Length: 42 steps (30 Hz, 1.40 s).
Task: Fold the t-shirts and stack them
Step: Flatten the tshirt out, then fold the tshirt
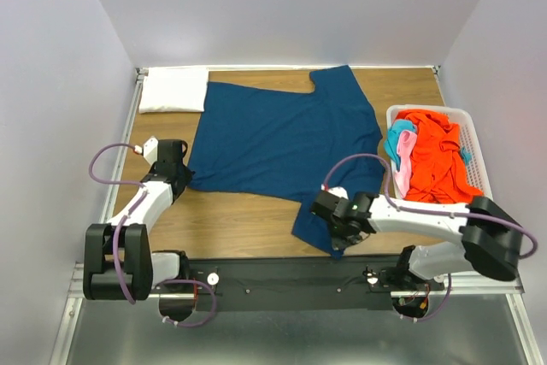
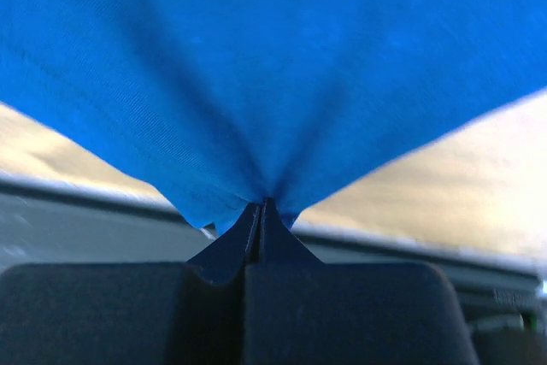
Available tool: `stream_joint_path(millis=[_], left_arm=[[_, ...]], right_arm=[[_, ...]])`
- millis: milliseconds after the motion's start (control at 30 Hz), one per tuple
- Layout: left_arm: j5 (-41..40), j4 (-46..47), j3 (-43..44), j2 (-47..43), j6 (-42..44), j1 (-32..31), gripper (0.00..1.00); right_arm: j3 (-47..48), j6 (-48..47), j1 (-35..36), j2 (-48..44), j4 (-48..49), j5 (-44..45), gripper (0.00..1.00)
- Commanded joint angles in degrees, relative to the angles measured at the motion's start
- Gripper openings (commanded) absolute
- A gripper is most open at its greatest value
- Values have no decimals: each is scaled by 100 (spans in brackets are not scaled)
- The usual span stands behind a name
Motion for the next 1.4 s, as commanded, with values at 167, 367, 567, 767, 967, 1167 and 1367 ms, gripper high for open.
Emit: stream_joint_path(millis=[167, 367, 567, 767, 967, 1167, 1367], left_arm=[[-266, -413, -201, -434, -344, 29, 0], [-371, -685, -430, -811, -651, 29, 0], [-486, -1020, -729, -1523, -1091, 38, 0], [-608, -1283, -817, -2155, -1460, 29, 0], [-574, -1240, -624, -2324, -1434, 29, 0], [-222, -765, -369, -1929, -1294, 29, 0], [6, -493, -9, -1384, -1109, 38, 0]], right_arm=[[-593, 930, 60, -1159, -1127, -709, 1], [-462, 834, 60, -1178, -1110, -603, 1], [-286, 640, 69, -1213, -1084, -682, 1], [-286, 614, 60, -1581, -960, -990, 1], [258, 1079, 51, -1801, -1672, 423, 1], [874, 939, -124, -1539, -1699, 1285, 1], [1401, 282, -957, -1327, -1462, 1884, 1]])
